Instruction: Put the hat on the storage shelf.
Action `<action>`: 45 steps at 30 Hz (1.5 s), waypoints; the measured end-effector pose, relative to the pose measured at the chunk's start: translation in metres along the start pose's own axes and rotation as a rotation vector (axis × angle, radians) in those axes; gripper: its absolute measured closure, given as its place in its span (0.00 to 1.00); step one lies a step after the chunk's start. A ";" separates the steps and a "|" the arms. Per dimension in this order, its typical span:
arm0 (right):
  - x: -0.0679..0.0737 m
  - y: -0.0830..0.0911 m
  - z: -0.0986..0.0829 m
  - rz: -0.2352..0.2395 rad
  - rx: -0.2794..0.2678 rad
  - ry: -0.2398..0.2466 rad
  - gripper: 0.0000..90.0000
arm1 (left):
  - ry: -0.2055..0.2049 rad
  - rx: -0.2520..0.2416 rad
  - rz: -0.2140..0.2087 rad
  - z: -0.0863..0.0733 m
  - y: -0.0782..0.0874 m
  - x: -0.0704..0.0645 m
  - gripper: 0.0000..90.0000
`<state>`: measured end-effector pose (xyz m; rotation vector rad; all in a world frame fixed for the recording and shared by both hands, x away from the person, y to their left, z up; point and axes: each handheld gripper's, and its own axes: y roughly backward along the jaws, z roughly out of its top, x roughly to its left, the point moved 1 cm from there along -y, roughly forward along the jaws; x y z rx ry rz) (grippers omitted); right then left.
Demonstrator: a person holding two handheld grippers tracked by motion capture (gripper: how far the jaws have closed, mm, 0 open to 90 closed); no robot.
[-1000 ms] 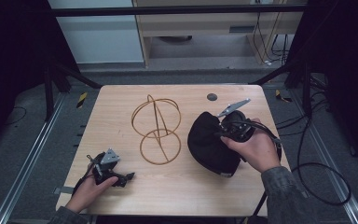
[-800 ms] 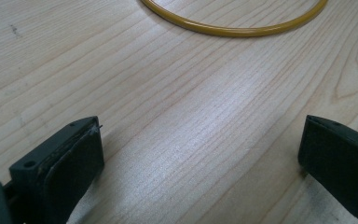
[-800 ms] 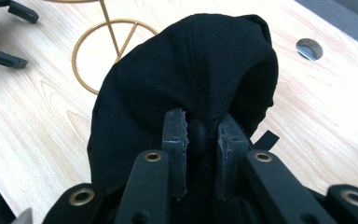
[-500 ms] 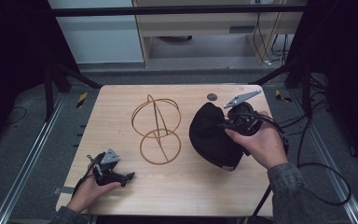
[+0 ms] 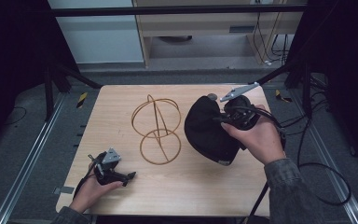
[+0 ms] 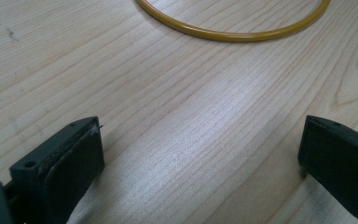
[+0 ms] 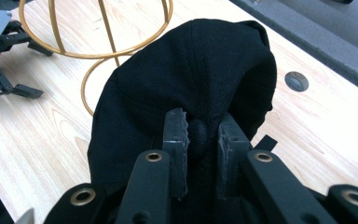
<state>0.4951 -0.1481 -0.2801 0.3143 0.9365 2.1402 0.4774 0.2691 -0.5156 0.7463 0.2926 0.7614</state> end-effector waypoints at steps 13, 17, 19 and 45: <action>0.002 0.014 0.015 -0.013 -0.013 0.022 0.86 | -0.013 0.003 -0.013 0.001 -0.001 0.002 0.00; 0.001 0.025 0.022 -0.028 -0.051 0.033 0.86 | -0.011 0.002 -0.011 0.001 0.000 0.001 0.00; 0.001 0.031 0.025 -0.031 -0.071 0.037 0.86 | -0.010 0.002 -0.010 0.000 0.000 0.001 0.00; 0.001 0.054 0.071 -0.039 -0.180 0.035 0.86 | -0.018 0.002 -0.018 0.000 0.001 -0.002 0.00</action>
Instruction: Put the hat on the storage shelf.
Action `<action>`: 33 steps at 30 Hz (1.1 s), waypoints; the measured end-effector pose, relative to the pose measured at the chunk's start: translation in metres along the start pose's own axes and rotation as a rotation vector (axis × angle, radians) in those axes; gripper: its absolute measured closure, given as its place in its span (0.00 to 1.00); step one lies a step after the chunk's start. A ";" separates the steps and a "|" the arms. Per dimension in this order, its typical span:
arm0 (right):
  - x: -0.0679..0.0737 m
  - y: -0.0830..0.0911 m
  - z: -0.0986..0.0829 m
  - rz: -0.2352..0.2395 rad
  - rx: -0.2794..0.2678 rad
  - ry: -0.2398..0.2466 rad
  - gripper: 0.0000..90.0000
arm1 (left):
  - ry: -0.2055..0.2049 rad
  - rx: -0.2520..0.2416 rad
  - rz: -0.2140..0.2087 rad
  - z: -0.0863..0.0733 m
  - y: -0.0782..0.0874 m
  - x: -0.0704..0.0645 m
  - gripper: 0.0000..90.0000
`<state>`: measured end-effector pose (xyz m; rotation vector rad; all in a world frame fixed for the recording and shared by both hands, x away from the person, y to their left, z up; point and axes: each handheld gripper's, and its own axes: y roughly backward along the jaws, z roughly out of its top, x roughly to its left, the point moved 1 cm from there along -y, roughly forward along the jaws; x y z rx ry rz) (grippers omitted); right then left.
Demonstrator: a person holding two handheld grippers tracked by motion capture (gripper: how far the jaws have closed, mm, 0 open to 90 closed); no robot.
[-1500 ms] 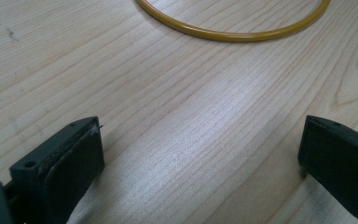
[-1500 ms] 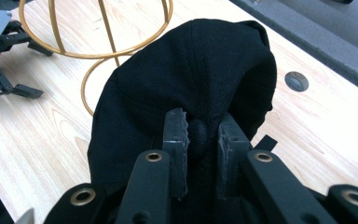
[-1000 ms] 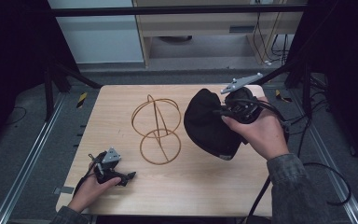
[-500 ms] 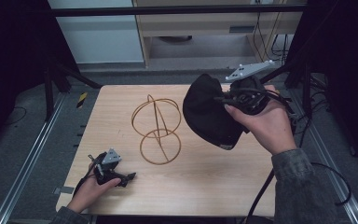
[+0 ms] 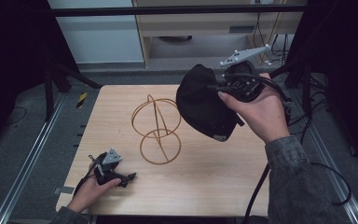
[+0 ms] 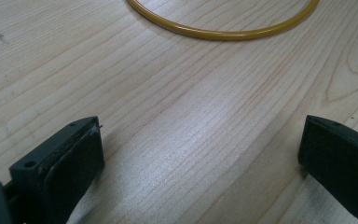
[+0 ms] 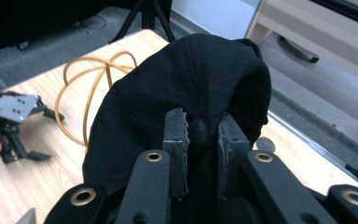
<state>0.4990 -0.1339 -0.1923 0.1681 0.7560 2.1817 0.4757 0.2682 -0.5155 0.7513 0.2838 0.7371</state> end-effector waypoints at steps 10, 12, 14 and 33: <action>0.013 -0.006 0.020 0.030 -0.091 -0.003 0.86 | -0.001 -0.002 0.001 0.000 0.000 0.000 0.00; 0.016 -0.008 0.024 0.036 -0.098 0.005 0.86 | -0.002 -0.001 0.000 0.000 0.000 0.000 0.00; 0.023 -0.012 0.029 0.049 -0.106 0.013 0.86 | -0.002 -0.001 0.000 0.000 0.000 0.000 0.00; 0.046 -0.048 0.052 0.118 -0.098 0.017 0.87 | 0.000 -0.001 0.002 0.000 0.000 -0.001 0.00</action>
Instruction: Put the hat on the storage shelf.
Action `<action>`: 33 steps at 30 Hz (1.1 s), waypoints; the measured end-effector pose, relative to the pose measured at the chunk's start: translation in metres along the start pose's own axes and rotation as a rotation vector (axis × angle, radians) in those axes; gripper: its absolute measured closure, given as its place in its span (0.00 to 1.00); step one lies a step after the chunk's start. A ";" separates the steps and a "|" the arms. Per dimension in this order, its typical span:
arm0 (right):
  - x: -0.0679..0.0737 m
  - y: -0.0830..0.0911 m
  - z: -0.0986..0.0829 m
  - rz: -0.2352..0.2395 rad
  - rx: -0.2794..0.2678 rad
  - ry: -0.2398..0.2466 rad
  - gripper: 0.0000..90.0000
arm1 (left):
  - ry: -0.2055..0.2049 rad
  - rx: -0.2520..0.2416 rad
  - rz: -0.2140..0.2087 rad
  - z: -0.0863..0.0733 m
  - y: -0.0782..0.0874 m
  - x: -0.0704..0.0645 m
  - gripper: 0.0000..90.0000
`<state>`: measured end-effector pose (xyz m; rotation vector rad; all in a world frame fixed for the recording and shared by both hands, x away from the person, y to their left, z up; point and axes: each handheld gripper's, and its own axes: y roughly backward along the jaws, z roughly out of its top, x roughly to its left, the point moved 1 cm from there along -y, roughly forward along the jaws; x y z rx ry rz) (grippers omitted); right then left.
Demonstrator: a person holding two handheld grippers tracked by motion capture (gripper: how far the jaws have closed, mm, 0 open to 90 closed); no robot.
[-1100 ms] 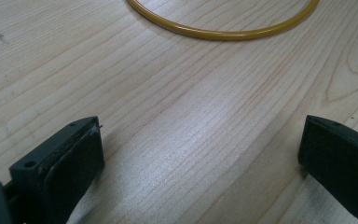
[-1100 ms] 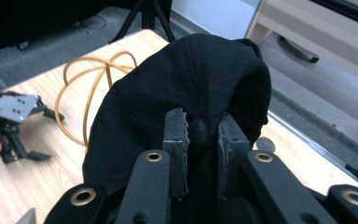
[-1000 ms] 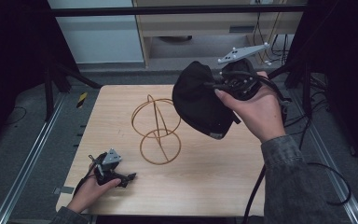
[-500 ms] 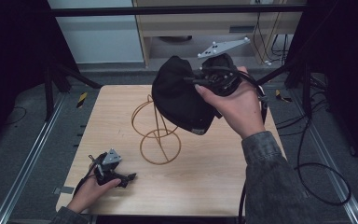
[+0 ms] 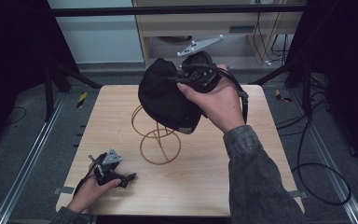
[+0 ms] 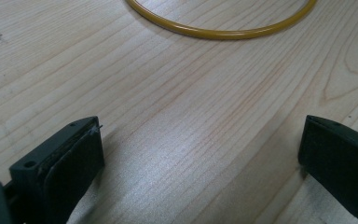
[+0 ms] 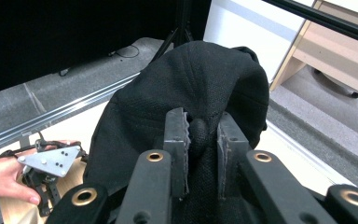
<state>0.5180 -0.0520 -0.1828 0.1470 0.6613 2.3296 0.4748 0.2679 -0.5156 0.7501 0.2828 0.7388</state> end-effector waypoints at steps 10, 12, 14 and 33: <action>-0.002 -0.017 0.014 0.004 0.035 0.002 0.87 | 0.000 0.000 0.000 0.000 0.000 0.000 0.00; -0.002 -0.021 0.016 0.010 0.046 0.003 0.86 | 0.000 0.000 0.000 0.000 0.000 0.000 0.00; -0.001 -0.024 0.017 0.013 0.054 0.003 0.86 | 0.000 0.000 0.000 0.000 0.000 0.000 0.00; 0.008 -0.046 0.027 0.039 0.107 0.022 0.86 | -0.003 0.000 -0.002 0.001 -0.001 -0.001 0.00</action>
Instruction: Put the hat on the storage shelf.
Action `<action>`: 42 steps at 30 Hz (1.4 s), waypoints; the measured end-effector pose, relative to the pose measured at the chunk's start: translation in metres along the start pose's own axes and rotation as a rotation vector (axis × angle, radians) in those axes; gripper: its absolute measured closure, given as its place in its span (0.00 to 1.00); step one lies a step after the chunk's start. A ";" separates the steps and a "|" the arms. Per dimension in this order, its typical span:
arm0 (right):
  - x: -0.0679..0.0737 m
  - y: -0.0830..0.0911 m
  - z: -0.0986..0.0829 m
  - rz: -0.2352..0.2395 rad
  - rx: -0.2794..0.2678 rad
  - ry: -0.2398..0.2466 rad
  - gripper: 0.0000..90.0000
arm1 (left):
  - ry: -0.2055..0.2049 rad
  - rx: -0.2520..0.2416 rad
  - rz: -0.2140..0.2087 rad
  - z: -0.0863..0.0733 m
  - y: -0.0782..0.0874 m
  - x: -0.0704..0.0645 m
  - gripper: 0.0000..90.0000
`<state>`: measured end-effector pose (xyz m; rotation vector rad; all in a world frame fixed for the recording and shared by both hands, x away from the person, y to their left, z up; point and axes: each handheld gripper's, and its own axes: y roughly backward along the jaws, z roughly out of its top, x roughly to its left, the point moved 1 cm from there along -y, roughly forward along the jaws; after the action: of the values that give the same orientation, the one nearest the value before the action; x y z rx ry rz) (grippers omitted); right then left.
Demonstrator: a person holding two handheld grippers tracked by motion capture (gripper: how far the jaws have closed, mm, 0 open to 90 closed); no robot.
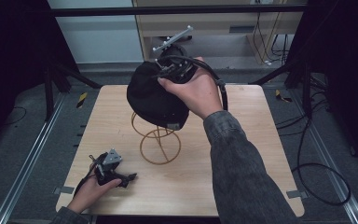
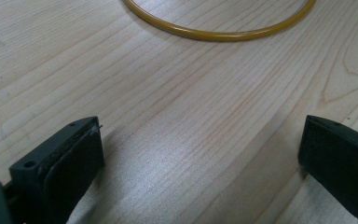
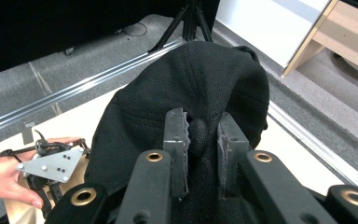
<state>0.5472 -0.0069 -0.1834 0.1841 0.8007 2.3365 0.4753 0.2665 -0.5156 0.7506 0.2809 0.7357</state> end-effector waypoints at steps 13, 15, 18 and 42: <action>0.001 -0.011 0.000 0.019 0.044 0.005 0.86 | -0.003 0.001 -0.002 0.000 0.000 0.000 0.00; 0.002 -0.013 -0.001 0.023 0.051 0.008 0.86 | -0.002 0.000 -0.002 0.000 0.000 0.000 0.00; 0.003 -0.015 -0.001 0.023 0.062 0.008 0.86 | -0.002 0.000 -0.002 0.000 0.000 0.000 0.00; 0.010 -0.044 -0.007 0.045 0.141 0.033 0.84 | -0.004 0.000 -0.004 0.000 0.000 0.000 0.00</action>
<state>0.5607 0.0218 -0.2157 0.2265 0.9886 2.3309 0.4749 0.2670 -0.5156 0.7517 0.2786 0.7302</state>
